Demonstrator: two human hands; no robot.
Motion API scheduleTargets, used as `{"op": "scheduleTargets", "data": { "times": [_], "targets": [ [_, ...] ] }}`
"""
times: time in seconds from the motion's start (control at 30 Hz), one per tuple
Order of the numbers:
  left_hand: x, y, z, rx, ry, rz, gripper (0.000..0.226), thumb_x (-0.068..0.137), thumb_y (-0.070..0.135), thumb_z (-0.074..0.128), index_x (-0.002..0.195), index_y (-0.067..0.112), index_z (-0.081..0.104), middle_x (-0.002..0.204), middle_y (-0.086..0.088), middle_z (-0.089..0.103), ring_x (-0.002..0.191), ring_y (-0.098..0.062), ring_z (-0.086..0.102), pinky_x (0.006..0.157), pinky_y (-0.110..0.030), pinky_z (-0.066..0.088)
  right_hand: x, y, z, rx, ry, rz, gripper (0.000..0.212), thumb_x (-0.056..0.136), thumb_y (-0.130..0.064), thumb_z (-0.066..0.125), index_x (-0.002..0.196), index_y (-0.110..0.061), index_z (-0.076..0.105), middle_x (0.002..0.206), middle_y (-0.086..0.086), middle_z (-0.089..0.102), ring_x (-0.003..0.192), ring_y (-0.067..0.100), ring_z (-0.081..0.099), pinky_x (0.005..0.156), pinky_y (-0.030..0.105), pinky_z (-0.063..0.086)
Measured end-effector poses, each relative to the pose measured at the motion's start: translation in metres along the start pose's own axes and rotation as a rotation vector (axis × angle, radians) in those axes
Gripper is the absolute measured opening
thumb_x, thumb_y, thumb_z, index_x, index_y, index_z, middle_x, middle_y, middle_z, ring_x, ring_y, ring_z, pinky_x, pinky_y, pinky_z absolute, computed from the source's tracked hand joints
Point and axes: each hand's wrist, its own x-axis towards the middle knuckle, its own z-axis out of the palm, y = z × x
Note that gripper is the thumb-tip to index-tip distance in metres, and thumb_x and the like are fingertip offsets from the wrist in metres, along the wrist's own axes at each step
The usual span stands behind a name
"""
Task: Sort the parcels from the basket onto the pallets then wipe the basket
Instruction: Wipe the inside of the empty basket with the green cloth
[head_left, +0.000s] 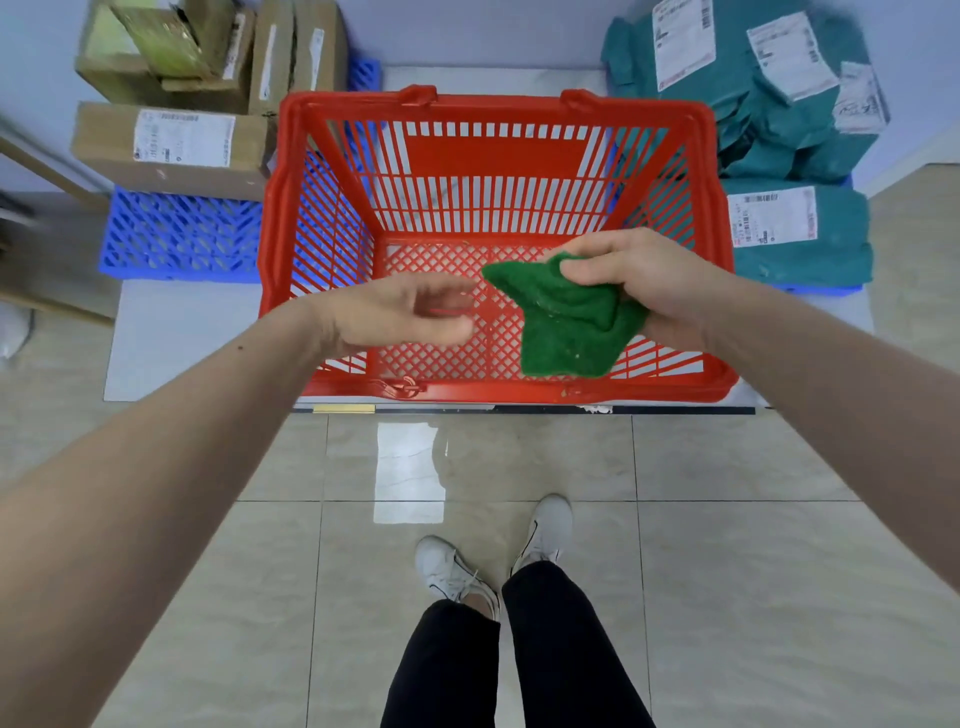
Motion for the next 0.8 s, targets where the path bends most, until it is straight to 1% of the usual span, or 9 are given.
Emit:
{"op": "scheduleTargets", "data": {
  "times": [0.07, 0.17, 0.27, 0.37, 0.43, 0.53, 0.67, 0.73, 0.8],
  "targets": [
    [0.009, 0.013, 0.018, -0.221, 0.094, 0.011, 0.082, 0.074, 0.067, 0.064, 0.140, 0.023, 0.046, 0.136, 0.005, 0.059, 0.121, -0.007, 0.057, 0.102, -0.030, 0.045, 0.000, 0.004, 0.005, 0.274, -0.010, 0.050, 0.019, 0.100, -0.018, 0.049, 0.101, -0.012, 0.067, 0.095, 0.008, 0.071, 0.088, 0.022, 0.069, 0.085, 0.040, 0.056],
    [0.020, 0.028, 0.041, -0.534, 0.143, 0.046, 0.064, 0.084, 0.064, 0.053, 0.125, 0.014, 0.054, 0.103, -0.001, 0.068, 0.096, -0.015, 0.066, 0.089, -0.030, 0.053, 0.001, 0.009, 0.008, 0.459, -0.010, 0.117, 0.026, 0.102, -0.030, 0.045, 0.112, -0.015, 0.064, 0.106, 0.006, 0.072, 0.097, 0.021, 0.069, 0.084, 0.038, 0.055],
    [0.024, 0.033, 0.053, -0.687, 0.180, 0.095, 0.046, 0.096, 0.047, 0.042, 0.123, 0.014, 0.058, 0.108, -0.004, 0.072, 0.098, -0.017, 0.070, 0.086, -0.032, 0.058, 0.000, 0.012, 0.003, 0.482, -0.045, 0.111, 0.036, 0.101, -0.039, 0.043, 0.116, -0.013, 0.063, 0.107, 0.007, 0.073, 0.101, 0.024, 0.070, 0.091, 0.041, 0.054],
    [0.025, 0.032, 0.057, -0.690, 0.252, 0.089, 0.029, 0.105, 0.029, 0.038, 0.118, 0.013, 0.059, 0.102, -0.002, 0.072, 0.087, -0.012, 0.071, 0.079, -0.030, 0.060, -0.003, 0.016, -0.005, 0.369, -0.044, 0.084, 0.037, 0.097, -0.024, 0.053, 0.127, -0.004, 0.059, 0.113, 0.011, 0.069, 0.105, 0.027, 0.067, 0.095, 0.046, 0.053],
    [0.025, 0.032, 0.059, -0.670, 0.314, 0.072, 0.024, 0.105, 0.027, 0.040, 0.118, 0.014, 0.056, 0.101, -0.002, 0.069, 0.086, -0.012, 0.068, 0.076, -0.031, 0.058, -0.003, 0.019, -0.010, 0.231, 0.033, 0.055, 0.033, 0.093, -0.014, 0.060, 0.123, 0.000, 0.060, 0.111, 0.013, 0.069, 0.102, 0.028, 0.067, 0.094, 0.048, 0.055],
    [0.023, 0.034, 0.061, -0.575, 0.406, 0.038, 0.020, 0.106, 0.030, 0.040, 0.107, 0.017, 0.055, 0.095, 0.002, 0.067, 0.085, -0.010, 0.063, 0.070, -0.030, 0.056, -0.001, 0.023, -0.013, 0.010, 0.214, 0.026, 0.013, 0.091, -0.018, 0.068, 0.100, -0.011, 0.063, 0.104, 0.009, 0.071, 0.093, 0.022, 0.068, 0.084, 0.037, 0.055],
    [0.020, 0.038, 0.068, -0.519, 0.543, 0.026, 0.026, 0.105, 0.032, 0.041, 0.084, 0.019, 0.048, 0.085, 0.003, 0.065, 0.079, -0.011, 0.064, 0.063, -0.028, 0.055, 0.004, 0.030, -0.004, -0.094, 0.536, -0.117, 0.026, 0.080, -0.023, 0.082, 0.091, -0.014, 0.060, 0.097, 0.009, 0.073, 0.085, 0.018, 0.072, 0.077, 0.040, 0.061],
    [0.019, 0.041, 0.073, -0.555, 0.613, 0.020, 0.024, 0.105, 0.032, 0.042, 0.087, 0.018, 0.048, 0.084, 0.003, 0.065, 0.076, -0.012, 0.064, 0.055, -0.026, 0.054, 0.004, 0.032, 0.005, -0.110, 0.682, -0.206, 0.034, 0.077, -0.031, 0.082, 0.095, -0.019, 0.056, 0.093, 0.005, 0.073, 0.081, 0.017, 0.073, 0.075, 0.042, 0.062],
    [0.017, 0.046, 0.079, -0.607, 0.624, 0.035, 0.021, 0.104, 0.035, 0.044, 0.097, 0.017, 0.052, 0.090, 0.000, 0.066, 0.077, -0.016, 0.066, 0.052, -0.025, 0.054, 0.004, 0.032, 0.015, -0.147, 0.720, -0.284, 0.030, 0.078, -0.042, 0.076, 0.094, -0.028, 0.055, 0.092, 0.000, 0.074, 0.083, 0.015, 0.073, 0.078, 0.045, 0.060]
  ]
}}
